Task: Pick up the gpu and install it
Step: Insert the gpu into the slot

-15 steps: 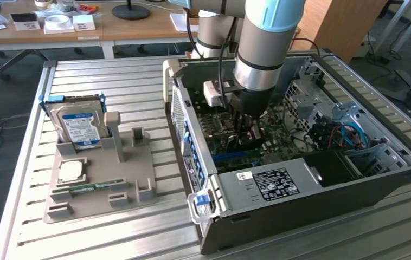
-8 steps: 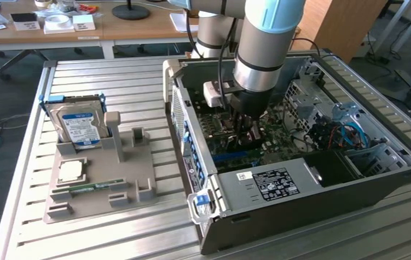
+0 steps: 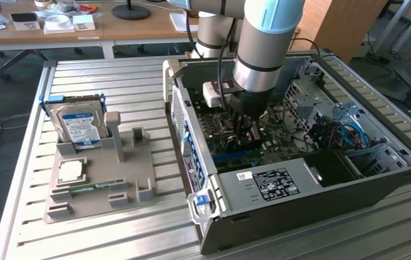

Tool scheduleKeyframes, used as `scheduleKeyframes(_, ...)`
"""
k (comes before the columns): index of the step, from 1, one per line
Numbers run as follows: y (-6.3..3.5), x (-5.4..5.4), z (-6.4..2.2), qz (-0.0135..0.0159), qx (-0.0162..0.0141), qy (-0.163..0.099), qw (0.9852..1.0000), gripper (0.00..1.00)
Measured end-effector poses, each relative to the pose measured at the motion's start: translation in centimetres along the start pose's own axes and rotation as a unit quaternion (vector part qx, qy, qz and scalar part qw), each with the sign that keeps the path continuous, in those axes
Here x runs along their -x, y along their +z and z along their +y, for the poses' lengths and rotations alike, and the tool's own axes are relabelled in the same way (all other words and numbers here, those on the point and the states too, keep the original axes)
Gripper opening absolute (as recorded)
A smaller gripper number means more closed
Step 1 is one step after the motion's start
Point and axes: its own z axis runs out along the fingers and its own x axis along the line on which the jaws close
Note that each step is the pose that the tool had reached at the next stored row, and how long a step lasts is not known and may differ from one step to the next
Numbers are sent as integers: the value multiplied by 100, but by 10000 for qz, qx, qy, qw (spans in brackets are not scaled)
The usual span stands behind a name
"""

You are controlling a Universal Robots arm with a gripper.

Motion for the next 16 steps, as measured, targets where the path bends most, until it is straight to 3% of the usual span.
scheduleKeyframes(16,31,-2,24,1,0,-1,10000,27)
